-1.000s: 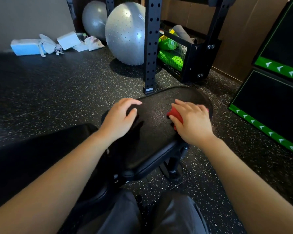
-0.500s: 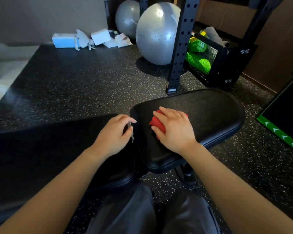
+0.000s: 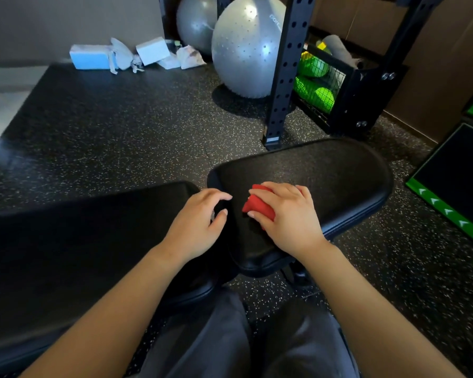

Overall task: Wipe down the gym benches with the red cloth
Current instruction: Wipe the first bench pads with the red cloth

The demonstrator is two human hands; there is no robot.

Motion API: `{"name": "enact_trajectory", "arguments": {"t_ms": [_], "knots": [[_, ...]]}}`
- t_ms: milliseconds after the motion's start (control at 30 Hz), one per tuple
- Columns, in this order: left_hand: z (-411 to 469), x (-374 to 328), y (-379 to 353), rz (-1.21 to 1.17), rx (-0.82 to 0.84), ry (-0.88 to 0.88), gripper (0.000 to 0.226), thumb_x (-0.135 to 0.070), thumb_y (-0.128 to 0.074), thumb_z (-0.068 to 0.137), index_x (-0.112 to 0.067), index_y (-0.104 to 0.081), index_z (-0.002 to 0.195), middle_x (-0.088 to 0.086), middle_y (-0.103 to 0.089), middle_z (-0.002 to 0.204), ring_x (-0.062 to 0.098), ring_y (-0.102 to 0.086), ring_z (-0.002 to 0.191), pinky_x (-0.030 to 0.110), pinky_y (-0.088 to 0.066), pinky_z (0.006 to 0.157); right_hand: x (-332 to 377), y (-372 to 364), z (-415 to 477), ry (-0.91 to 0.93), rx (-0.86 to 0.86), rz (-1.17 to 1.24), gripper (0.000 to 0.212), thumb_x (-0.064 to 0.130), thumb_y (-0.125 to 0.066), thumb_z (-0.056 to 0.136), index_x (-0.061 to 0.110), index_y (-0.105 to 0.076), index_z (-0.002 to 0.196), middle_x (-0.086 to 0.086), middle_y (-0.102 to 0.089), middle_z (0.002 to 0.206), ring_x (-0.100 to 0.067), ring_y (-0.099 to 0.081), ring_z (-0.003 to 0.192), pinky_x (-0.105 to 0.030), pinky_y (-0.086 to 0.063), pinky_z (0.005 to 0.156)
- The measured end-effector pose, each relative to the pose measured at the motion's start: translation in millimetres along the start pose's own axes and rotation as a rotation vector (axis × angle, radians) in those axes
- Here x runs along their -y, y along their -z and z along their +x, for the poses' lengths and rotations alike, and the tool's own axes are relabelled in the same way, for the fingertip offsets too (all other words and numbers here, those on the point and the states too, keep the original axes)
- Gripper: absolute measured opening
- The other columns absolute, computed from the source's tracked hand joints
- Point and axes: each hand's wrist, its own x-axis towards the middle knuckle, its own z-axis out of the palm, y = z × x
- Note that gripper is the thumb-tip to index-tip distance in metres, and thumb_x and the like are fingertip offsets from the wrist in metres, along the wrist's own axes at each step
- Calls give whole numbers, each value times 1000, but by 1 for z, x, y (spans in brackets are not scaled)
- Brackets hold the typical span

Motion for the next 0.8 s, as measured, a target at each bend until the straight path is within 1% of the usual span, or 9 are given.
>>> {"name": "enact_trajectory", "arguments": {"t_ms": [100,167,333,400,500,600,667,733,800], "knots": [[7,1,2,7,22,-1,30,-23,-50,94,-24,-53,125,-8,-50,127,10,-46,117,29,-39,97,0,-1,2,-8,-10,16,44,52,-51,80,28,-67,114,0,-65,119,-24,-60,107,-42,-33,96],[10,0,7,5,42,17,31,-23,-50,94,-23,-53,125,-7,-51,126,11,-45,117,31,-40,97,0,-1,2,-16,13,9,45,51,-50,82,28,-66,116,1,-63,122,-24,-59,109,-42,-31,98],[15,-6,32,-20,98,63,31,-20,-51,94,-20,-55,124,-5,-53,123,12,-49,111,29,-39,96,7,5,4,-62,84,-31,41,47,-53,84,26,-64,118,-2,-61,125,-25,-57,111,-48,-31,99],[17,-7,39,-34,104,108,31,-19,-51,94,-19,-54,125,-3,-54,121,13,-49,112,25,-37,95,8,6,6,-72,101,-24,39,45,-56,85,26,-64,119,-2,-60,127,-25,-56,112,-50,-32,101],[24,-2,36,-46,131,158,32,-20,-50,95,-20,-53,127,-2,-52,127,14,-46,116,23,-32,97,9,5,8,-96,113,-4,40,45,-52,88,25,-62,121,-1,-58,129,-25,-54,114,-53,-32,102],[36,5,25,-35,133,131,33,-21,-49,95,-19,-53,127,-2,-51,129,16,-47,116,28,-36,101,9,1,8,-96,84,3,40,45,-51,89,26,-62,122,0,-58,130,-24,-53,116,-53,-30,103],[45,8,18,-39,130,98,32,-20,-49,94,-18,-54,126,-1,-52,128,19,-50,112,32,-39,99,8,1,7,-106,63,8,39,44,-52,90,25,-63,122,0,-58,130,-24,-53,116,-52,-29,104],[53,7,14,-34,96,69,32,-20,-49,95,-17,-54,126,-2,-51,129,15,-47,114,28,-38,98,8,0,6,-105,54,0,39,43,-53,90,24,-63,122,-1,-58,130,-25,-54,116,-53,-29,104],[59,2,14,-32,31,32,32,-18,-49,95,-16,-55,125,-1,-52,129,9,-41,117,18,-30,98,7,1,5,-92,56,-5,38,42,-54,90,24,-63,123,-1,-58,130,-25,-54,116,-53,-29,104]]}}
